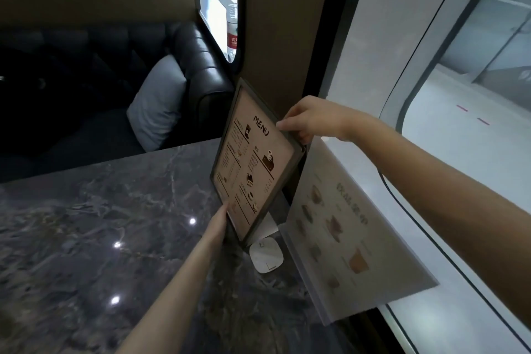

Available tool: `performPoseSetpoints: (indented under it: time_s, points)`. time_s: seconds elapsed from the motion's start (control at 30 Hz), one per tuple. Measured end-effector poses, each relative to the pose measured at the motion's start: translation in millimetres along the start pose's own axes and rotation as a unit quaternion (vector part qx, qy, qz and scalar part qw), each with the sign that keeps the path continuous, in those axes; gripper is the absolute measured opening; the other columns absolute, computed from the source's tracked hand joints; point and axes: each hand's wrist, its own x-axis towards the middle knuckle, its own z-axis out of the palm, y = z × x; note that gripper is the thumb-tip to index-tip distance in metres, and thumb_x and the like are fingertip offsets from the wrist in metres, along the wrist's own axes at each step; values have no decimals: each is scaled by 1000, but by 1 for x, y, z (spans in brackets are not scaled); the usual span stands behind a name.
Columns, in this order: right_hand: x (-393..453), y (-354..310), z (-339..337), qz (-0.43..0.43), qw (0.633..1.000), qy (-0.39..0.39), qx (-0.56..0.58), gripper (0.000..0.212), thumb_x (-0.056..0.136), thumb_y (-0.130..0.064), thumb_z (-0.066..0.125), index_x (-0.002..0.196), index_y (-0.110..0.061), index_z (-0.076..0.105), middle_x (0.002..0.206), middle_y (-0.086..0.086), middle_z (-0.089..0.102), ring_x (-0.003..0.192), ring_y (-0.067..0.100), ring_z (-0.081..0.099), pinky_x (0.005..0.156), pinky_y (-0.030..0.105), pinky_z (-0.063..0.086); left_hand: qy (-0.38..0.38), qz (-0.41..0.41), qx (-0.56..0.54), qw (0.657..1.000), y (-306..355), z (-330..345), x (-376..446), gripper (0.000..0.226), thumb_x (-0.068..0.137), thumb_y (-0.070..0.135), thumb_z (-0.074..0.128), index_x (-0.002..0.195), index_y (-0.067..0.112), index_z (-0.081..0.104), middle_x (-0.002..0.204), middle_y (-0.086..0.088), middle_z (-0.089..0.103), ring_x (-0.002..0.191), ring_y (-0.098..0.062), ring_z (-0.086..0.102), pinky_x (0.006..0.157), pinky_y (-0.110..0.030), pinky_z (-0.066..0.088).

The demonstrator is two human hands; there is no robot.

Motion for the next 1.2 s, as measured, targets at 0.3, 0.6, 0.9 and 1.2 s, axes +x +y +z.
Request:
performPoseSetpoints:
  time_s: [0.3,0.6,0.9,1.2]
  points:
    - [24,5,0,11,998,-10,62,16,85,-13,61,100,-6,61,92,5,68,81,15,68,66,28,60,-8,55,-78,995,-9,12,15,31,99,26,30,94,26,60,96,8,64,89,-4,57,67,-20,44]
    - [30,15,2,-16,995,28,94,12,86,-12,60,95,-5,61,93,7,69,78,15,70,53,20,59,14,106,-86,991,-20,18,27,28,101,20,30,98,21,58,88,6,69,83,-8,65,73,-25,51]
    - [34,14,0,-9,993,34,114,12,86,-10,60,97,-4,61,91,6,68,72,13,68,49,19,58,4,59,-112,992,-14,16,31,40,99,36,24,113,18,57,113,-6,64,103,-16,59,81,-28,46]
    - [39,15,-2,2,992,58,108,15,86,-11,60,99,-3,63,101,11,70,82,19,70,57,24,60,-43,61,-93,993,-6,14,37,45,100,37,22,122,14,53,114,-8,63,100,-17,59,79,-26,49]
